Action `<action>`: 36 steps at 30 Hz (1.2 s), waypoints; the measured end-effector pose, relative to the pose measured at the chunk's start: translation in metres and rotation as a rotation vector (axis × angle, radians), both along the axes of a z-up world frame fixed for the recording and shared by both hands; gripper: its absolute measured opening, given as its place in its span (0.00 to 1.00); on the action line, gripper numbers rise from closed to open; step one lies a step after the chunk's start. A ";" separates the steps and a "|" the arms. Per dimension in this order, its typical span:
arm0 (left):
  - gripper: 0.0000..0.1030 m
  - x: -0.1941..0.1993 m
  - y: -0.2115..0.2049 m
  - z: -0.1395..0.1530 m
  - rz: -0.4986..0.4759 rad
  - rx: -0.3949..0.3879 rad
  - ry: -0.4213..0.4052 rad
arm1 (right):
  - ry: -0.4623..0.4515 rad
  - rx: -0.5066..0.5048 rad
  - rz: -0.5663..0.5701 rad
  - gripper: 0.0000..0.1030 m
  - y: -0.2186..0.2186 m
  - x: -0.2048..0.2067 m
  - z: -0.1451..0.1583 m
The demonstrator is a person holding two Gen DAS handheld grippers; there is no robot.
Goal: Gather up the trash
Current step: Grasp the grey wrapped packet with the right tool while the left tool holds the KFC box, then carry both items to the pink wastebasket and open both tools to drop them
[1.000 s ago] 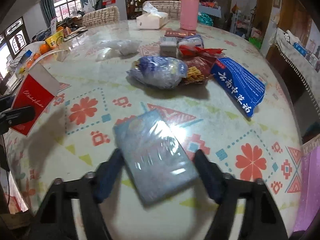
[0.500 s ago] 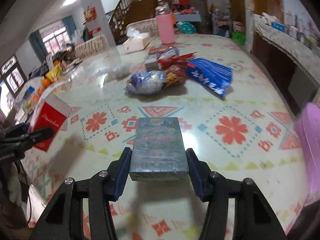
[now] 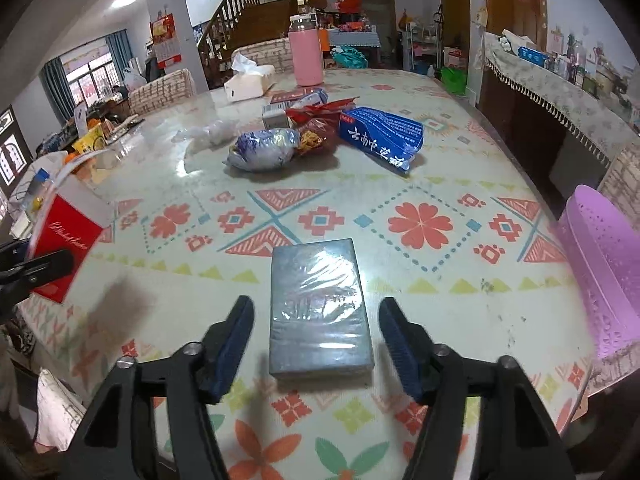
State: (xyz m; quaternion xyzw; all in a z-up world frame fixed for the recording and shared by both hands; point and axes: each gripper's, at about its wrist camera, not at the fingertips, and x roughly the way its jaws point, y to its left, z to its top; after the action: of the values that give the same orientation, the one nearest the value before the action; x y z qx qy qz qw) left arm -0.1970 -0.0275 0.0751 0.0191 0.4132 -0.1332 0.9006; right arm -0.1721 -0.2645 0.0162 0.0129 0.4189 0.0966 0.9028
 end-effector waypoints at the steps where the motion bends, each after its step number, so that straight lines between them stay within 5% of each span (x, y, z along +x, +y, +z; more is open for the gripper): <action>1: 0.60 -0.002 0.002 0.000 0.005 0.003 -0.004 | -0.003 -0.013 0.000 0.69 0.002 0.001 -0.001; 6: 0.60 -0.007 0.002 -0.002 0.028 0.041 0.003 | 0.006 -0.047 -0.010 0.69 0.014 0.007 -0.010; 8: 0.60 -0.008 0.001 -0.003 0.036 0.069 -0.001 | 0.004 -0.054 -0.020 0.57 0.015 0.008 -0.011; 17: 0.60 0.009 -0.009 -0.006 0.031 0.109 0.003 | -0.025 0.018 -0.048 0.56 0.000 0.002 0.002; 36: 0.60 0.040 -0.103 0.001 -0.097 0.220 -0.004 | -0.117 0.204 -0.215 0.57 -0.113 -0.015 0.037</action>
State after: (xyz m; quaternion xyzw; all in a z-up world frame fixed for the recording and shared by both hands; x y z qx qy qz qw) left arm -0.1571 -0.1310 0.0766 0.1380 0.4220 -0.1304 0.8865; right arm -0.1873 -0.3778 0.0529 0.1438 0.3497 0.0420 0.9248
